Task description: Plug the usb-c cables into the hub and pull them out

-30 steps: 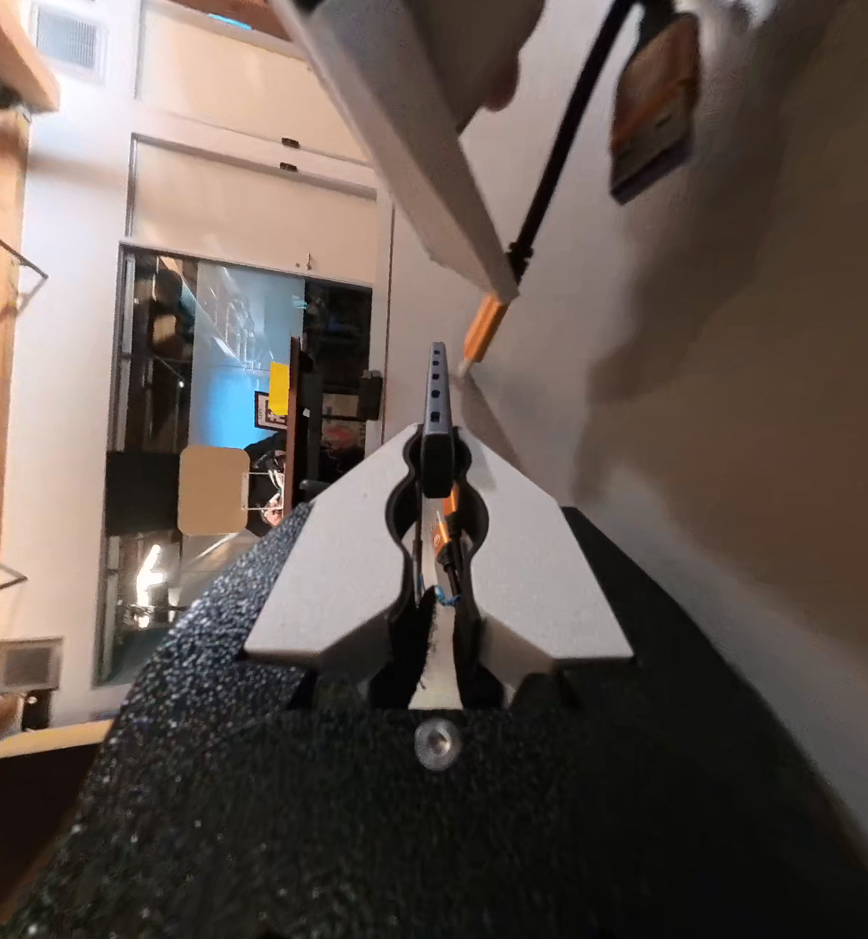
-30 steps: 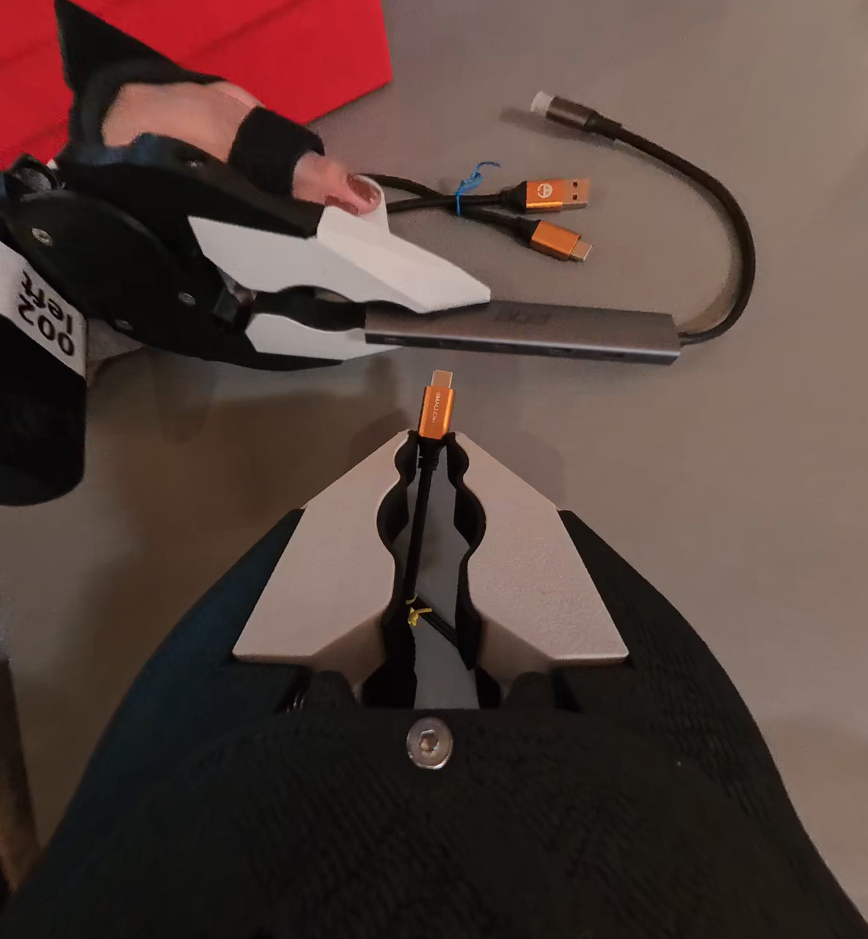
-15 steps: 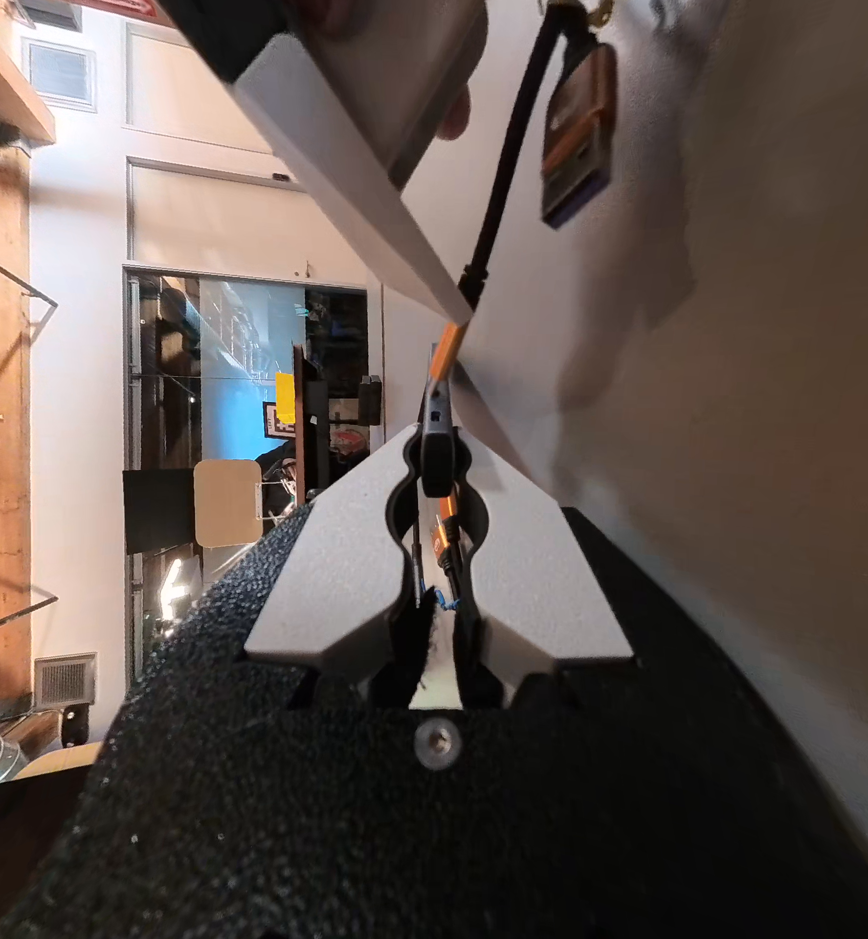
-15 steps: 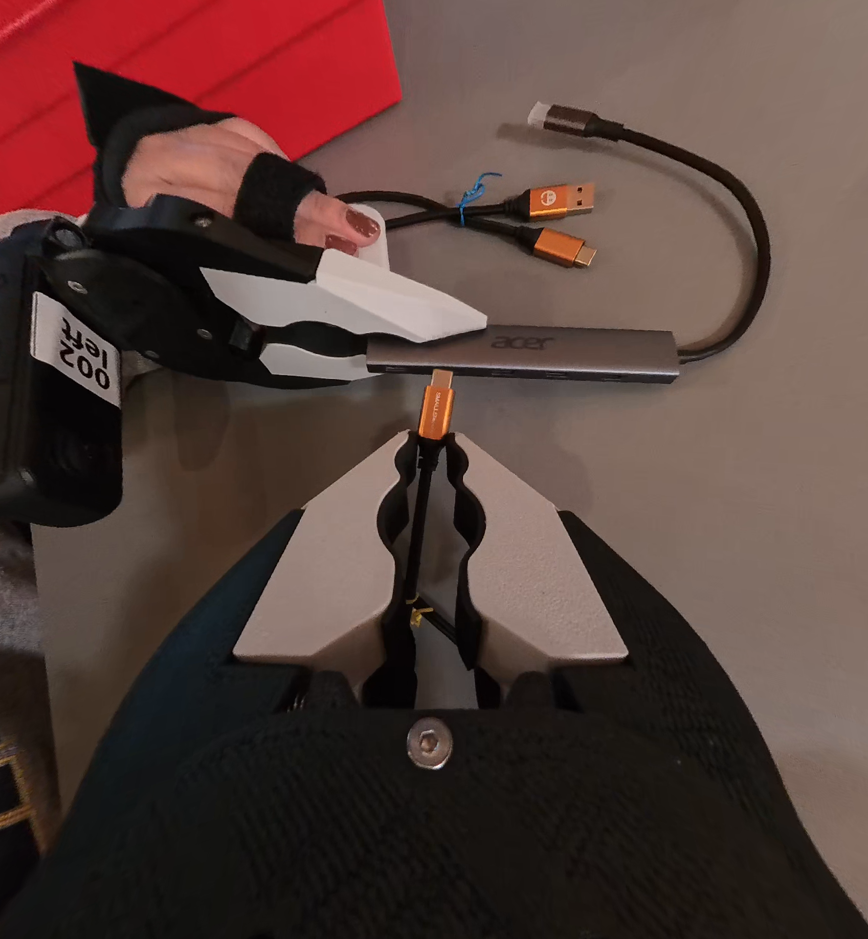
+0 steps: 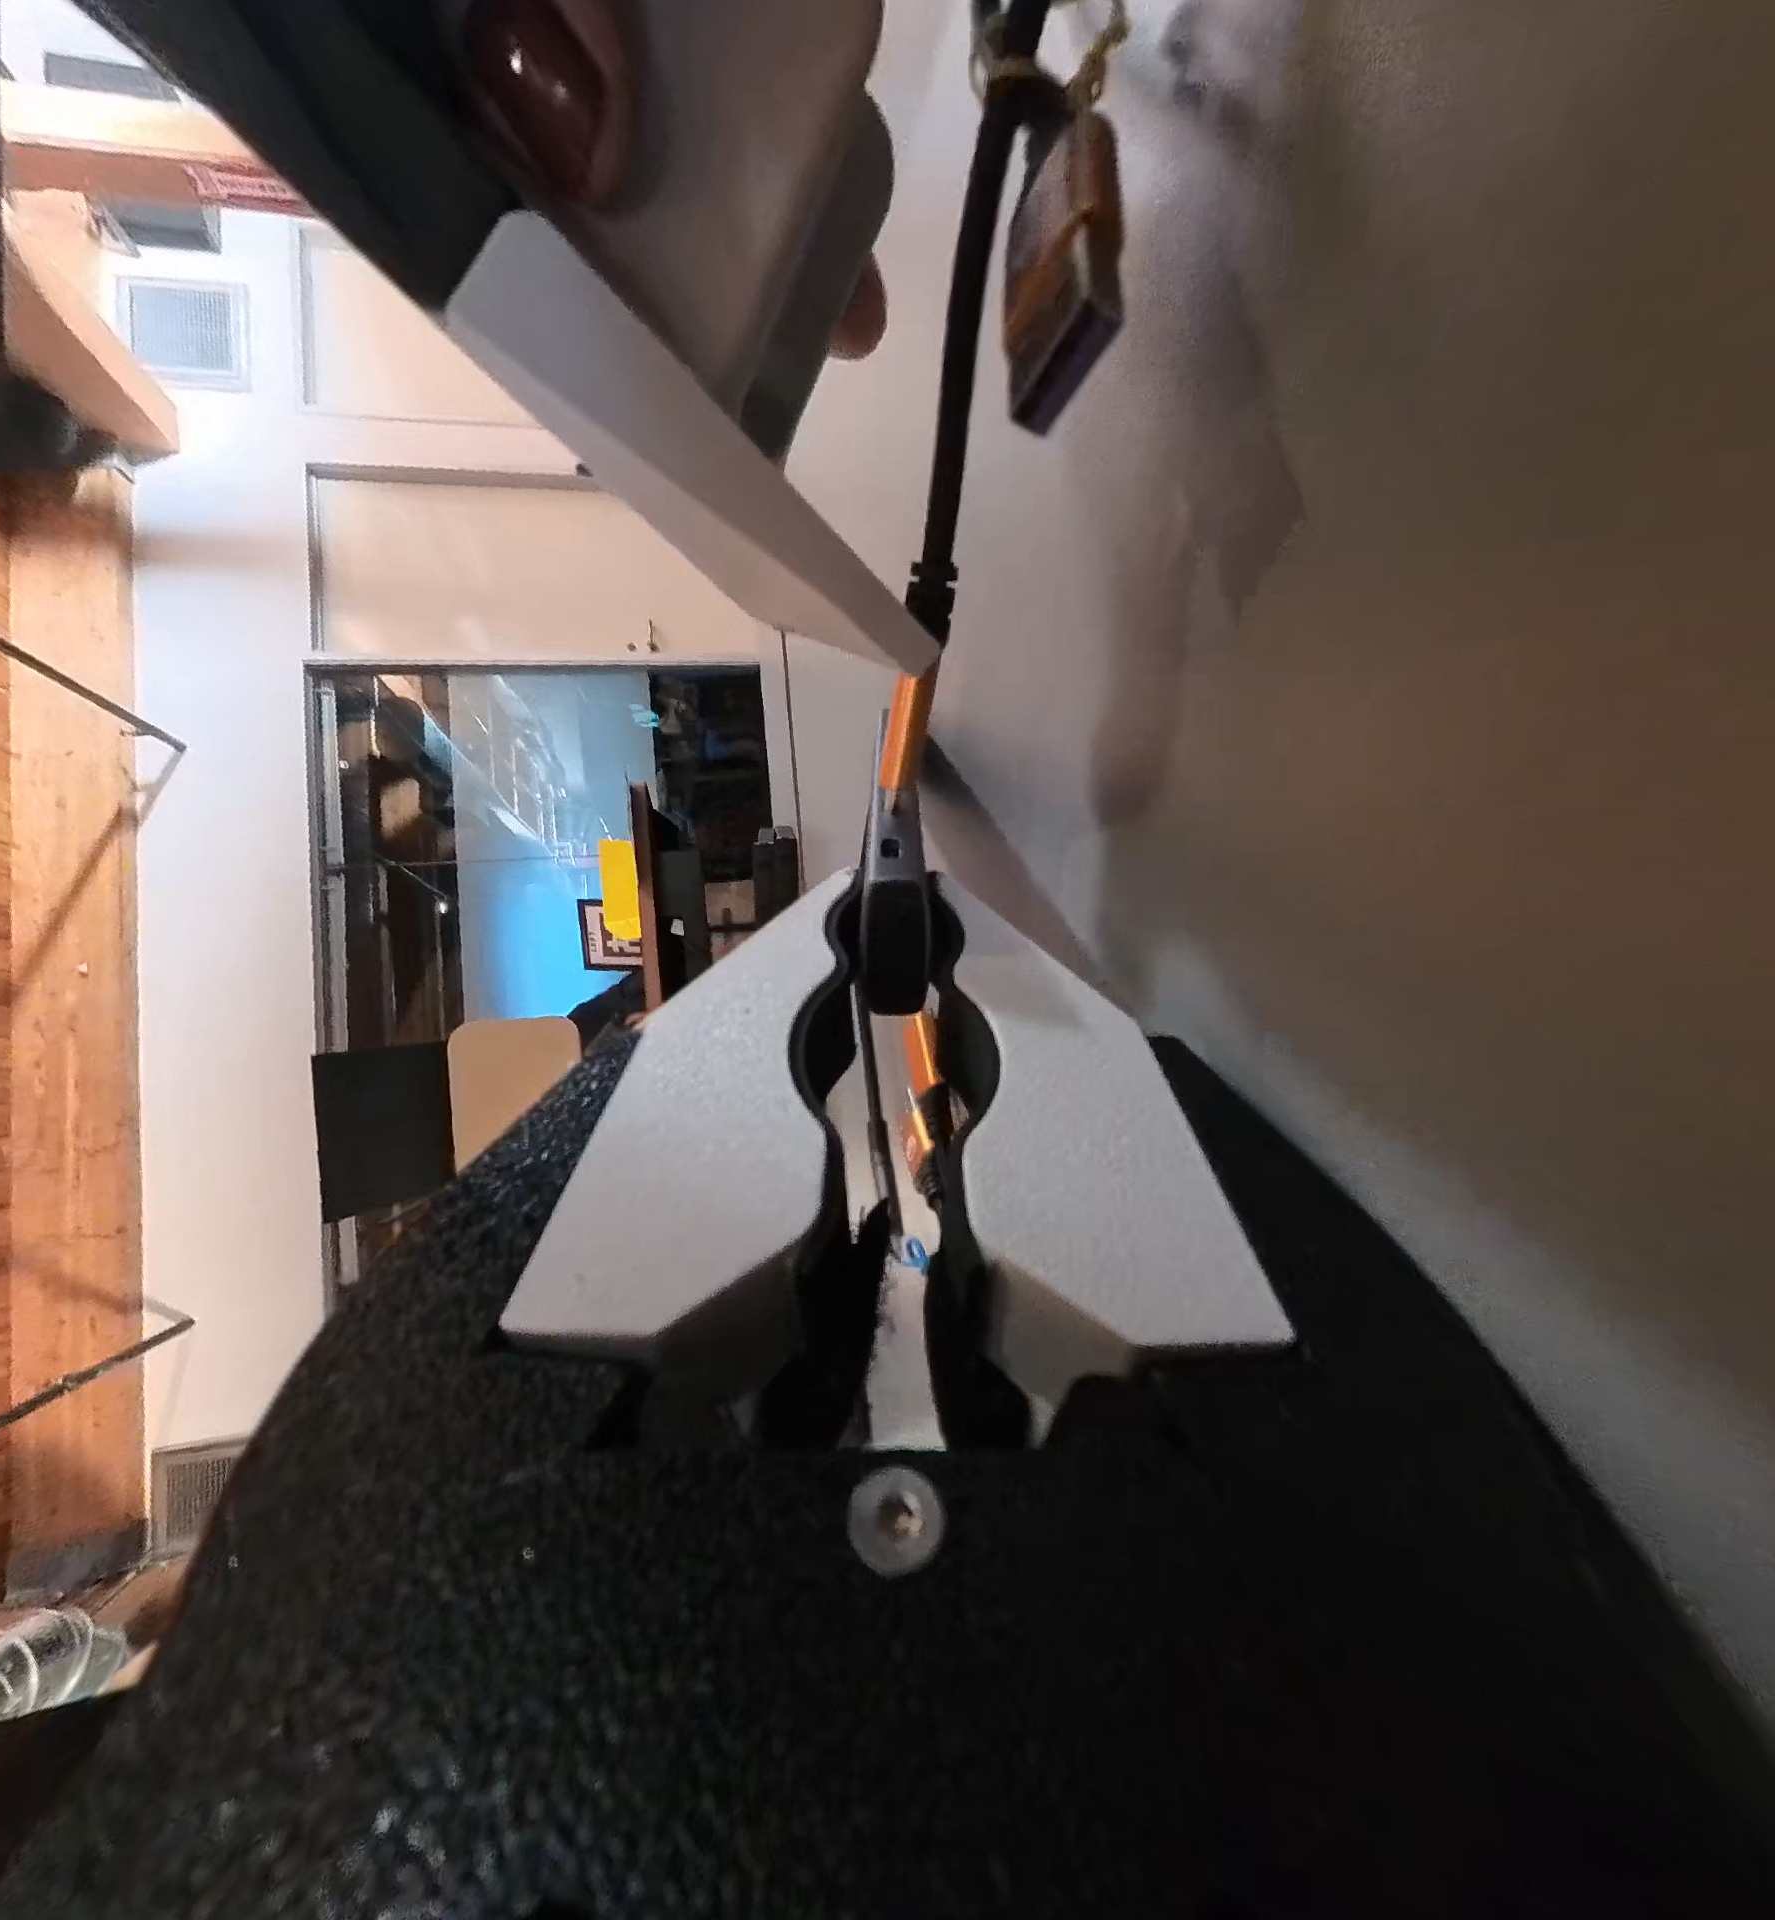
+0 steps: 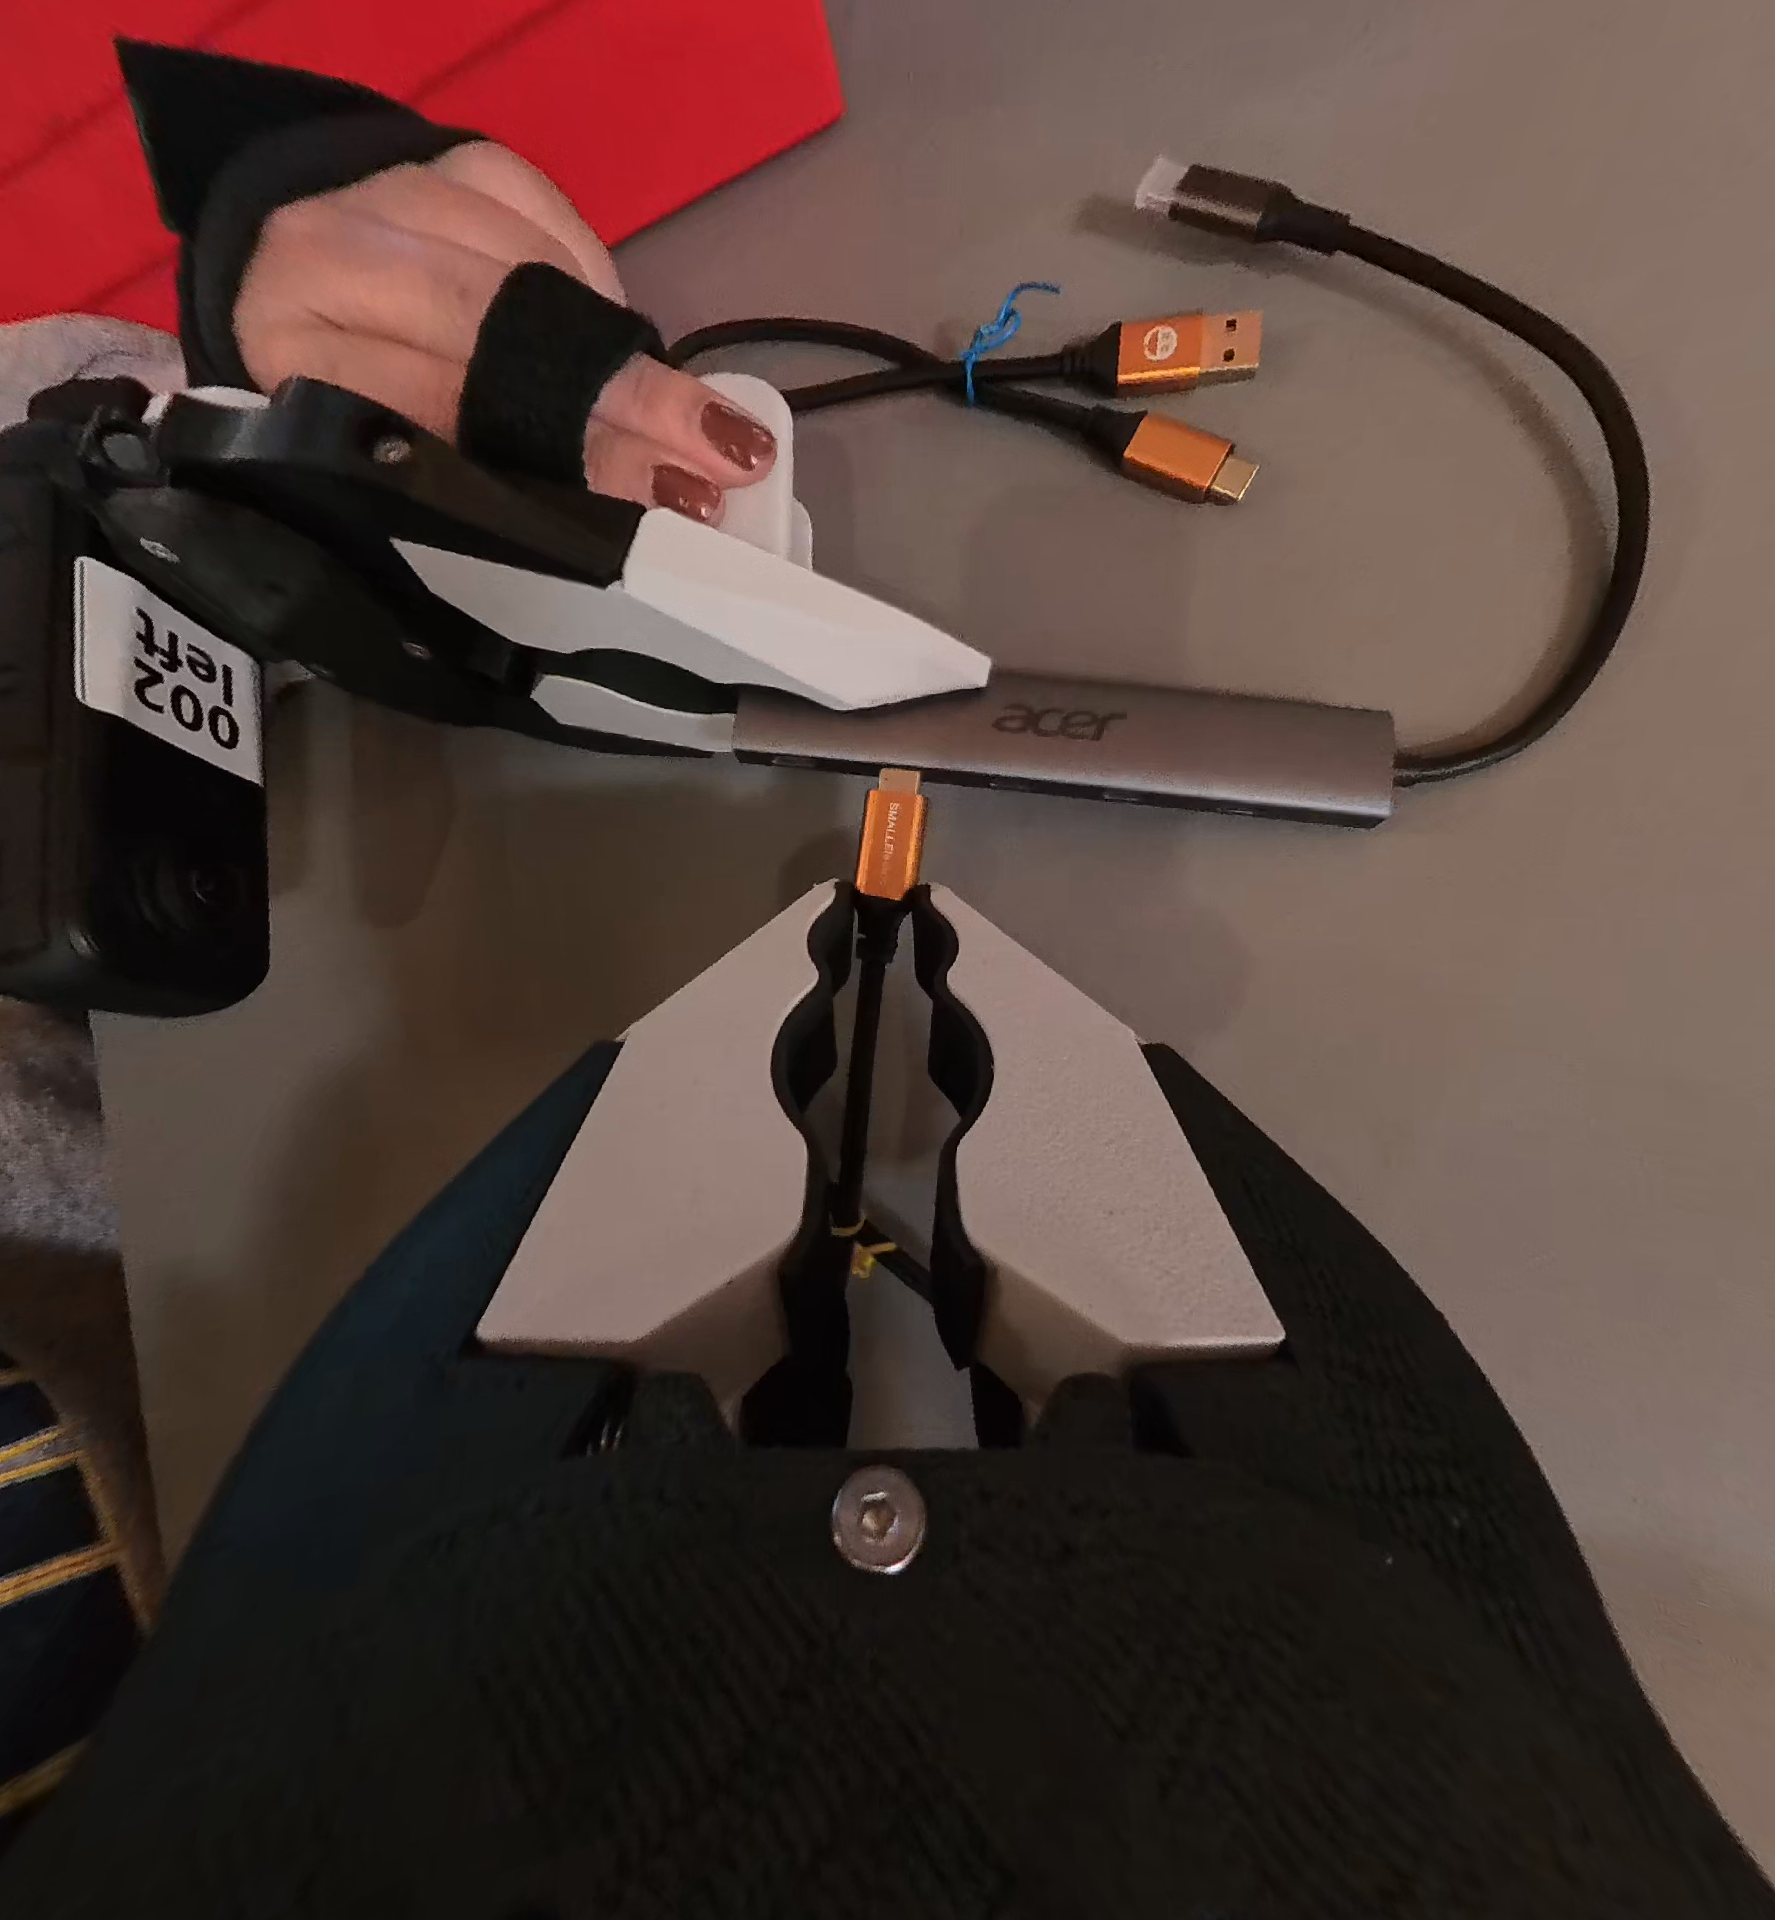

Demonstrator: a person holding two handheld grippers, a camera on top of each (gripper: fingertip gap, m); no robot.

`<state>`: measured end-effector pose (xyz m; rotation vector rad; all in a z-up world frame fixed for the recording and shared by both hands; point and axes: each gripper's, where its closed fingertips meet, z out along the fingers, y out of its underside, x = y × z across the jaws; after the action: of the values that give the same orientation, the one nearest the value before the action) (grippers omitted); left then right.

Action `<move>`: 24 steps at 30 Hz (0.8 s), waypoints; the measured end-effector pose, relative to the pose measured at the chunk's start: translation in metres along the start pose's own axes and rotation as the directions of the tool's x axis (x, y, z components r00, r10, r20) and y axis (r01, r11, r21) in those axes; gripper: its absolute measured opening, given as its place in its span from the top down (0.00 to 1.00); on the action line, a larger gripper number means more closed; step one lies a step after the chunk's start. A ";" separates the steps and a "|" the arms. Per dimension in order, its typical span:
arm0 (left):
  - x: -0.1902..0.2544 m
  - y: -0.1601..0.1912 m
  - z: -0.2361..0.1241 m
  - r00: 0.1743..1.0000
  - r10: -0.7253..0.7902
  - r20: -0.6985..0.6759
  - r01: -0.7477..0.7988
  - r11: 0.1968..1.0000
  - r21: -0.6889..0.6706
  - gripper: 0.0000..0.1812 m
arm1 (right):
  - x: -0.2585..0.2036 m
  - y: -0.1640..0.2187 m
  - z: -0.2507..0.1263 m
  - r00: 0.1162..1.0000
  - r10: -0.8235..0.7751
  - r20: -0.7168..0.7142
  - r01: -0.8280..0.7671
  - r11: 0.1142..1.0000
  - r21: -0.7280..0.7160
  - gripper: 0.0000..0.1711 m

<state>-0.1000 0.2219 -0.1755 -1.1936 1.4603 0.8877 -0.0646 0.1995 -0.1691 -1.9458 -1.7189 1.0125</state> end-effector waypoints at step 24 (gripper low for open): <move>0.002 0.005 0.002 1.000 -0.004 -0.016 0.002 0.996 -0.085 0.97 | 0.008 -0.005 0.003 0.996 0.009 -0.092 0.003 0.991 0.130 0.95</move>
<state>-0.1046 0.2245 -0.1783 -1.2678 1.4451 0.9487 -0.0708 0.2076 -0.1700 -1.8829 -1.5609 0.9937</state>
